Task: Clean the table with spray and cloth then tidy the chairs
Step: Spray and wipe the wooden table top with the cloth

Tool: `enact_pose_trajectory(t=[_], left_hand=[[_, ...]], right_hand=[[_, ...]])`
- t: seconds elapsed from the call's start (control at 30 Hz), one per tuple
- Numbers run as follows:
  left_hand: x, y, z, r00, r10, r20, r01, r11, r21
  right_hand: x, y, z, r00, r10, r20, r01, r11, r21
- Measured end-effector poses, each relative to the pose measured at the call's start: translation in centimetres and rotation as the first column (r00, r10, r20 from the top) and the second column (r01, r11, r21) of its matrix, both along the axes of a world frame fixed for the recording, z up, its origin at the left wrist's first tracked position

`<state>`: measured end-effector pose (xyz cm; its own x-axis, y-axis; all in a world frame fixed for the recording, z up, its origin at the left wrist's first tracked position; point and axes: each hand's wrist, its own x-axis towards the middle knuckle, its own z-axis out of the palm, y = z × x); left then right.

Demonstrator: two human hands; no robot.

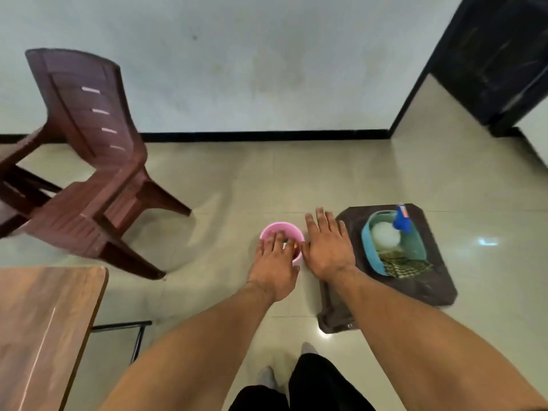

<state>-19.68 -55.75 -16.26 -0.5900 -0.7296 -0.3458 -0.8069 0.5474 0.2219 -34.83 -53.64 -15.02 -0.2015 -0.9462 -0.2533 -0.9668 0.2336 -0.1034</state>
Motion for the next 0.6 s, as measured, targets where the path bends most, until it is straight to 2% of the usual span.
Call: enact_pose_trajectory(t=[0.17,0.33,0.47,0.6], left_hand=[[-7.0,1.8,4.1,0.990,-0.077,-0.115,0.072,0.996,-0.049],[-14.6,3.4,4.5,0.983,-0.095,-0.155,0.095,0.995,-0.011],[-21.2,4.1,1.9,0.969,0.088,-0.230,-0.052,0.986,0.158],[-27.3,4.3,-2.0,0.919,0.311,-0.244,-0.223,0.918,0.327]], right_hand=[[-6.3,4.3,4.2,0.992,-0.127,-0.017,0.125,0.987,-0.099],[-13.1,7.6,3.9,0.962,-0.269,0.035,0.271,0.954,-0.124],[-19.2,10.1,0.7,0.898,-0.422,0.128,0.428,0.904,-0.020],[-25.5,10.8,-3.7,0.750,-0.603,0.272,0.567,0.797,0.206]])
